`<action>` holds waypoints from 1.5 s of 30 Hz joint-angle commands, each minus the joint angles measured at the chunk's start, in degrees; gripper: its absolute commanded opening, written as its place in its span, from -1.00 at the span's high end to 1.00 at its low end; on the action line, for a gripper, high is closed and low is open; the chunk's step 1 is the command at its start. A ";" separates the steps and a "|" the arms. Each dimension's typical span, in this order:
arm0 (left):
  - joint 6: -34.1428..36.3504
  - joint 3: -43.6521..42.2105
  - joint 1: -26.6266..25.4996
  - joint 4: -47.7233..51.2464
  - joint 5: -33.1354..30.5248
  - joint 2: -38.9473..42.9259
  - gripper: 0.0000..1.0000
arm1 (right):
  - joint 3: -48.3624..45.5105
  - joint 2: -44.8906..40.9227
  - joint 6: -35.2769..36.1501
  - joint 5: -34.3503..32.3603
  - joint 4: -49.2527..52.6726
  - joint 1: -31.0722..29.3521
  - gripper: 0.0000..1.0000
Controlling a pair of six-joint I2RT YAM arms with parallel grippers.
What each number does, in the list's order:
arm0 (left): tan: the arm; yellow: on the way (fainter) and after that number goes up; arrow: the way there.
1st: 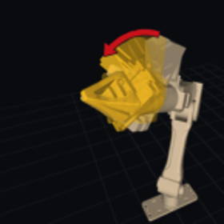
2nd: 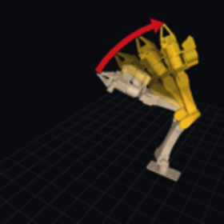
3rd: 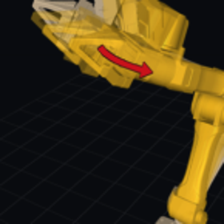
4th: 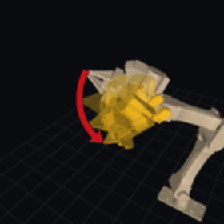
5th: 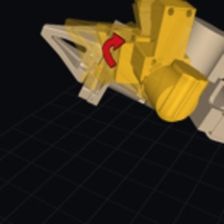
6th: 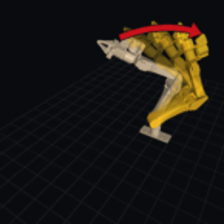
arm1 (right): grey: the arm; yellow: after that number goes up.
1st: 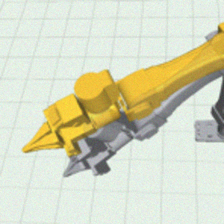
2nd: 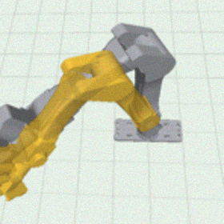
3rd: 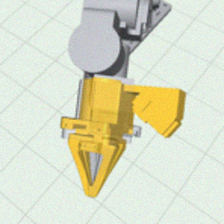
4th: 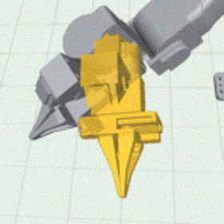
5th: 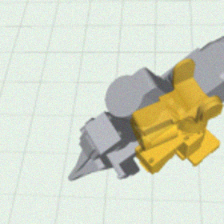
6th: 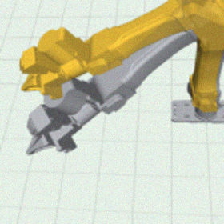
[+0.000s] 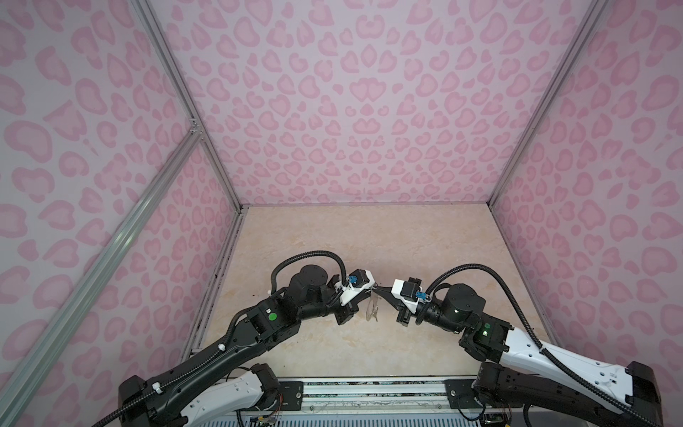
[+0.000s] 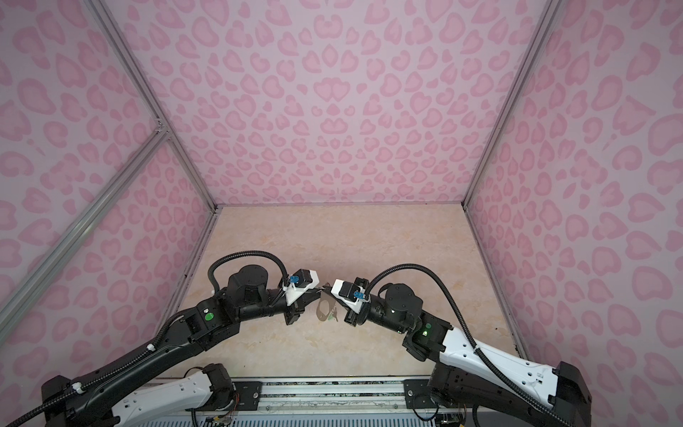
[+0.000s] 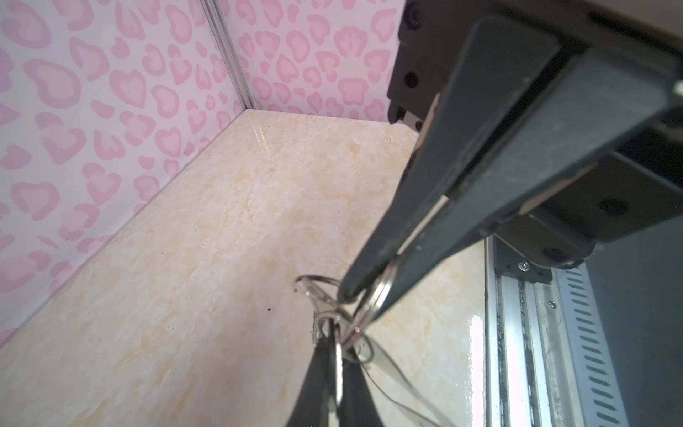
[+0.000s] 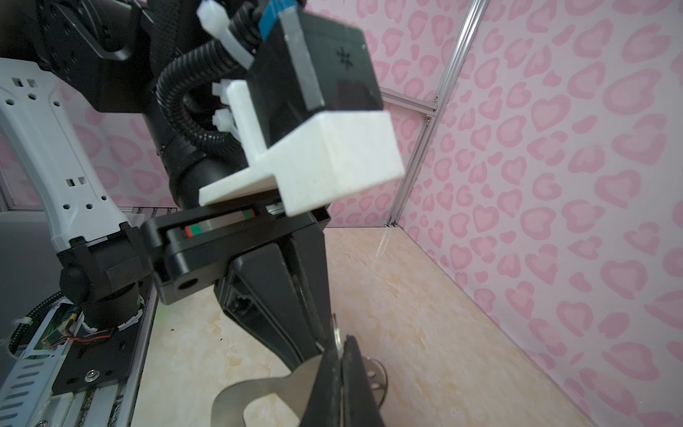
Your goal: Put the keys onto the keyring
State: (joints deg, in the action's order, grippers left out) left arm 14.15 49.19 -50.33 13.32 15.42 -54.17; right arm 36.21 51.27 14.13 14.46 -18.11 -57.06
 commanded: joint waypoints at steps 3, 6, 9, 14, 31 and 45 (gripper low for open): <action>3.40 2.79 0.05 3.18 -3.39 0.65 0.93 | -0.26 -0.55 -0.59 -1.92 -1.43 0.01 1.00; 5.58 5.43 -0.12 7.32 -5.65 0.15 0.93 | -0.30 -0.64 -0.94 -2.58 -0.71 0.06 1.00; 7.72 7.71 -0.72 10.62 -7.06 -0.70 0.93 | -0.35 -0.40 -1.29 -2.69 -0.78 0.34 1.00; 11.03 11.70 -1.97 15.73 -9.44 -3.00 0.93 | -0.30 0.06 -1.53 -2.16 -0.20 0.61 1.00; 15.81 17.46 -2.28 19.41 -7.54 -6.32 0.93 | -1.48 0.24 -3.46 0.51 0.37 2.73 1.00; 17.79 22.80 -2.67 23.40 -7.97 -12.01 0.93 | -7.69 -3.45 -8.41 3.77 -9.49 6.48 1.00</action>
State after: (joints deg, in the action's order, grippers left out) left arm 30.92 70.43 -52.99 36.05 7.68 -65.32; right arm 29.87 48.58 8.14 16.99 -22.92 -51.29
